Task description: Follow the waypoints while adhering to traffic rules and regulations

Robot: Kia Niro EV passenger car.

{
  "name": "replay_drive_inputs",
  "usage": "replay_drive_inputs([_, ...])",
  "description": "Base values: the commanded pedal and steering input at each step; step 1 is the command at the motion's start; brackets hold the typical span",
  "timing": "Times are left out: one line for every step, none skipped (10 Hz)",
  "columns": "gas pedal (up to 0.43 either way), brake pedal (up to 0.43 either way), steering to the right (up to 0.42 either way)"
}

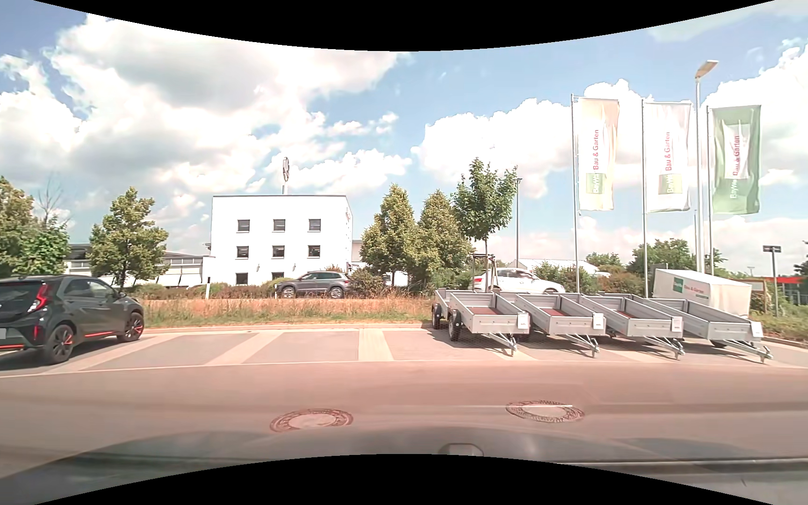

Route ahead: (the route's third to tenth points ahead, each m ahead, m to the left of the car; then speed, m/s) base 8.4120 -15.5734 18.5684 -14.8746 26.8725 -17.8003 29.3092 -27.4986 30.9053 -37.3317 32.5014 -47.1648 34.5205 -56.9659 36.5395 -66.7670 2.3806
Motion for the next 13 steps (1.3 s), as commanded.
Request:
replay_drive_inputs([0.000, 0.000, 0.441])
replay_drive_inputs([0.020, 0.000, 0.473])
replay_drive_inputs([0.079, 0.000, 0.512])
replay_drive_inputs([0.087, 0.000, 0.540])
replay_drive_inputs([0.087, 0.000, 0.558])
replay_drive_inputs([0.087, 0.000, 0.582])
replay_drive_inputs([0.087, 0.000, 0.609])
replay_drive_inputs([0.087, 0.000, 0.638])
replay_drive_inputs([0.087, 0.000, 0.657])
replay_drive_inputs([0.087, 0.000, 0.693])
replay_drive_inputs([0.087, 0.000, 0.725])
replay_drive_inputs([0.087, 0.000, 0.745])
replay_drive_inputs([0.087, 0.000, 0.766])
